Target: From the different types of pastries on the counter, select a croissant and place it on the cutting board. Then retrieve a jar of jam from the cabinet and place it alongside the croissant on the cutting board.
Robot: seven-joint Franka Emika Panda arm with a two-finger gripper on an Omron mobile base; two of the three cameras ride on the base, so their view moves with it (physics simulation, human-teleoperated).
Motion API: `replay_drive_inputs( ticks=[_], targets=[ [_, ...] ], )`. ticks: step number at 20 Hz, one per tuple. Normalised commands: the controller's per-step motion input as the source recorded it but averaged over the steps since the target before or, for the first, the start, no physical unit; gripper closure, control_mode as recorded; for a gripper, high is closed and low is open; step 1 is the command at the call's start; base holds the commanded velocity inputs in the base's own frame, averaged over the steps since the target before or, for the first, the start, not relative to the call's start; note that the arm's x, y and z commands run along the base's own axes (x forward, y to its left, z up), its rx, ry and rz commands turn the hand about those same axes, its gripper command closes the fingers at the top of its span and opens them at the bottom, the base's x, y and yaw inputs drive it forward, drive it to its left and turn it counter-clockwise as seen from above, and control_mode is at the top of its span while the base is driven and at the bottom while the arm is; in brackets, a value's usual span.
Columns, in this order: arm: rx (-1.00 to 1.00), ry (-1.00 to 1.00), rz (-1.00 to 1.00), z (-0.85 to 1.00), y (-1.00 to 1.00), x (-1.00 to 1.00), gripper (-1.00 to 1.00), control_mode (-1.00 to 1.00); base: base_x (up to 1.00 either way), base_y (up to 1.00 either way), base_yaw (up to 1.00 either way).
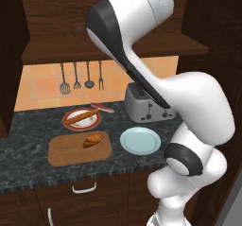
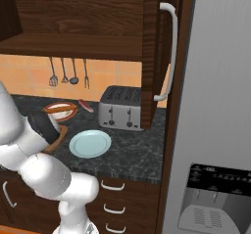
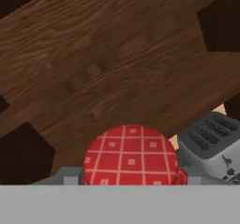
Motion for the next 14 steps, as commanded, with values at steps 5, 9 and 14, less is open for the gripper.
replay_drive_inputs(
  ticks=[5,9,14],
  targets=[
    [0.77,0.30,-0.24,0.17,-0.88,-1.00,1.00,-1.00,0.00,0.00,0.00],
    [0.71,0.22,-0.05,-0.12,-0.91,-1.00,1.00,-1.00,0.00,0.00,0.00],
    [0.27,-0.02,0.08,-0.89,-0.31,-1.00,1.00,-1.00,0.00,0.00,0.00]
  ],
)
